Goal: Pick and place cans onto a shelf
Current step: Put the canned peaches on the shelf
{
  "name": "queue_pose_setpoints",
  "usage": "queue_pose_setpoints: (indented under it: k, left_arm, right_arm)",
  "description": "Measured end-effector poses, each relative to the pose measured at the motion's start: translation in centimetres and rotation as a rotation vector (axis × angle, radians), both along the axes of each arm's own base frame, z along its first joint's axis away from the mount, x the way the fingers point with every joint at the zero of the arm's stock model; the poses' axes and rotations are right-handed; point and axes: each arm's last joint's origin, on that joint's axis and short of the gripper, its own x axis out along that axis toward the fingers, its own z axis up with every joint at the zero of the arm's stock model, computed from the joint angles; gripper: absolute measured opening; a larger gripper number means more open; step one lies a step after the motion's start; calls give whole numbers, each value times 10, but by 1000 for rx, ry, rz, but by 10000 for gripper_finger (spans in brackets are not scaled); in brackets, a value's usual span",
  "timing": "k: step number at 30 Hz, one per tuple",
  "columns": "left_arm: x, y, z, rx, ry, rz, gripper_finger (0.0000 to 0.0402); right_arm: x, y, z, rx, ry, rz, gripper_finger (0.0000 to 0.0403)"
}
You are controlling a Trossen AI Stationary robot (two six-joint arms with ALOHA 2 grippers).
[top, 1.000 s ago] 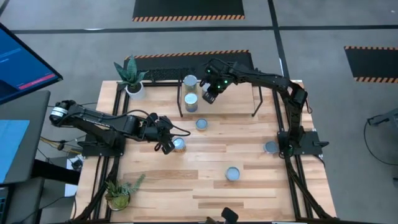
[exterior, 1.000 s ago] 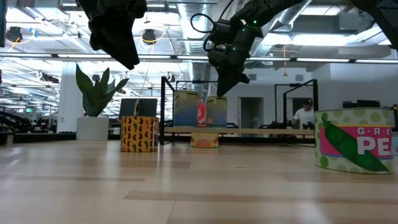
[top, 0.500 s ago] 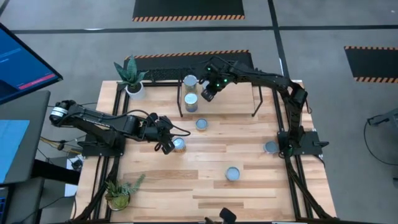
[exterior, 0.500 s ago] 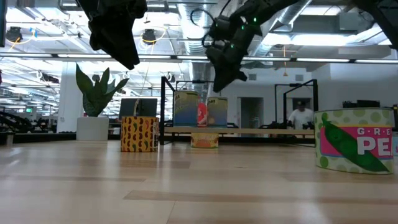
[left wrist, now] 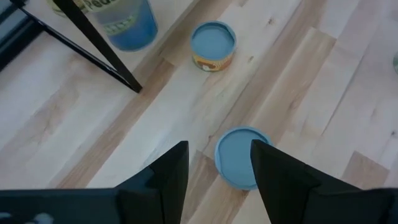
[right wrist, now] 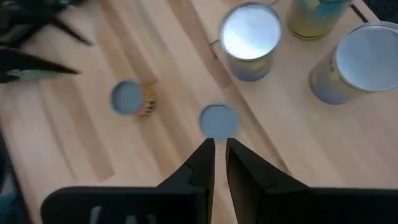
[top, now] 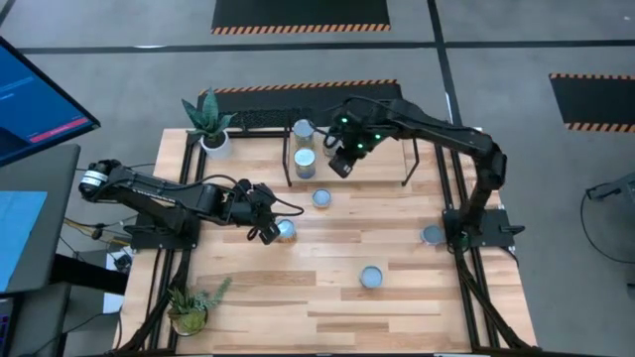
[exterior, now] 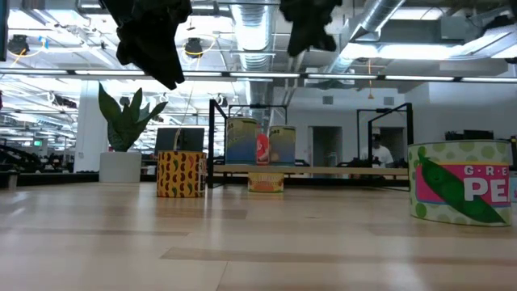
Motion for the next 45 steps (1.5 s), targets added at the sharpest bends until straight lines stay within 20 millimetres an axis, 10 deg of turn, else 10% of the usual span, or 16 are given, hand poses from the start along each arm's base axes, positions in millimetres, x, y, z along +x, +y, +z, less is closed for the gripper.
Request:
queue_pose_setpoints:
  k: [12, 45]
  left_arm:
    - [0, -1, 0, -35, 9, -25, 163]
    - [0, -1, 0, -33, 9, -24, 163]
  right_arm:
    - [-33, 23, 40, -22, -110, 15, 66]
    - [-42, 40, 36, 16, 9, -230, 66]
